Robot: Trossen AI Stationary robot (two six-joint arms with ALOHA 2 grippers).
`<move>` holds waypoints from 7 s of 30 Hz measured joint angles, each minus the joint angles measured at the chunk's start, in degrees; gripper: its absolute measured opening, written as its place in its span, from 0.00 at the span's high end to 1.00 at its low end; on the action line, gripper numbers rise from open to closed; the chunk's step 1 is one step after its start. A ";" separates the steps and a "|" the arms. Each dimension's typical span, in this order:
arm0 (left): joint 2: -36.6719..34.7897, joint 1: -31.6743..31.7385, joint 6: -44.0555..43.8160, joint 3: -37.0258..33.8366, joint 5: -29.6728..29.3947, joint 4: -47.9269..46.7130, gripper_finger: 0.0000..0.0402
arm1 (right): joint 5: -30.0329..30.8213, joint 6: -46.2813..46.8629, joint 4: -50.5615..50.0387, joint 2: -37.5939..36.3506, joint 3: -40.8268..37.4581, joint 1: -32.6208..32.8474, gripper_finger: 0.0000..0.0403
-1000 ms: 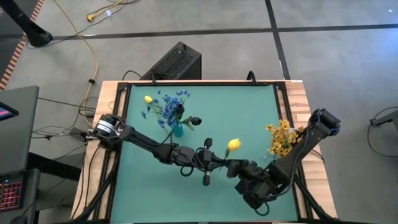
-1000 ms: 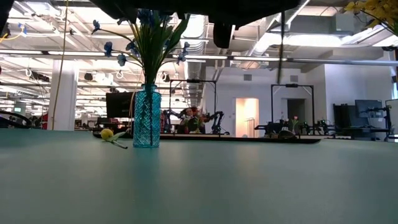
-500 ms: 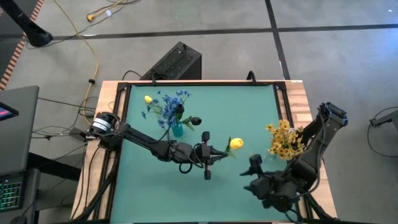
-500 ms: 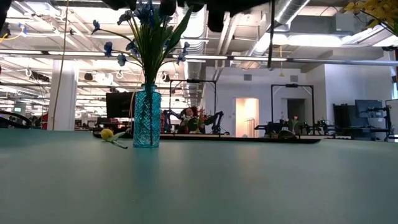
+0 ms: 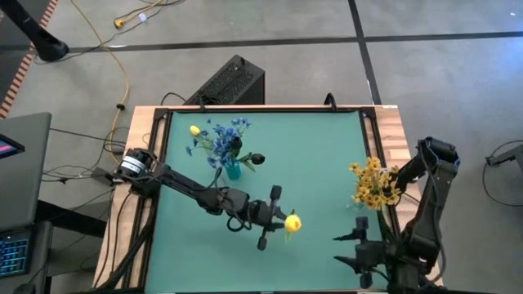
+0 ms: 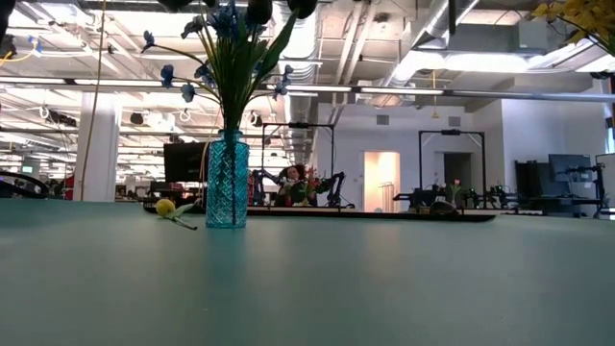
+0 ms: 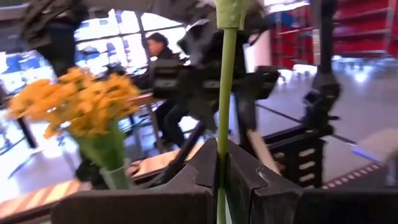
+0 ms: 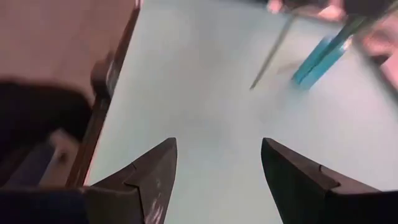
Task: Sort flowers into vase by color
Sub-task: Put the right yellow flower into the transparent vase
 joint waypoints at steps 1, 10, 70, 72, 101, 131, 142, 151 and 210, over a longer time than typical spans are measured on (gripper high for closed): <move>0.00 -0.43 0.43 0.00 0.62 0.02 1.00 | 2.93 -0.06 2.24 0.00 -1.28 0.26 0.35; 0.02 -3.24 2.43 0.00 0.11 -3.39 1.00 | 10.55 -23.90 39.22 0.04 -10.99 -5.82 0.35; 0.04 -6.79 19.41 0.02 -25.06 -12.99 0.50 | -8.21 -46.96 66.45 -3.39 -15.40 -20.03 0.89; 0.02 -6.83 19.66 0.04 -27.95 -14.75 0.46 | -7.90 -44.07 62.02 -5.27 -14.64 -18.22 0.90; -0.02 2.41 31.67 0.04 -29.13 -6.51 0.44 | 0.21 9.68 3.92 -20.61 -13.95 9.11 0.93; 0.00 5.69 34.67 2.19 -18.38 -8.49 0.44 | -9.59 -8.42 -31.26 -20.56 1.76 -0.86 0.92; 0.00 5.80 34.37 2.19 -18.41 -8.52 0.44 | -6.09 0.93 -33.27 -18.67 1.76 -0.84 0.93; 0.00 5.80 33.90 2.19 -18.41 -8.52 0.44 | -5.04 11.92 -38.74 -18.69 1.70 -0.84 0.93; 0.00 5.80 33.66 2.19 -18.44 -9.86 0.44 | -10.15 32.41 -38.83 -18.78 -9.27 -0.84 0.92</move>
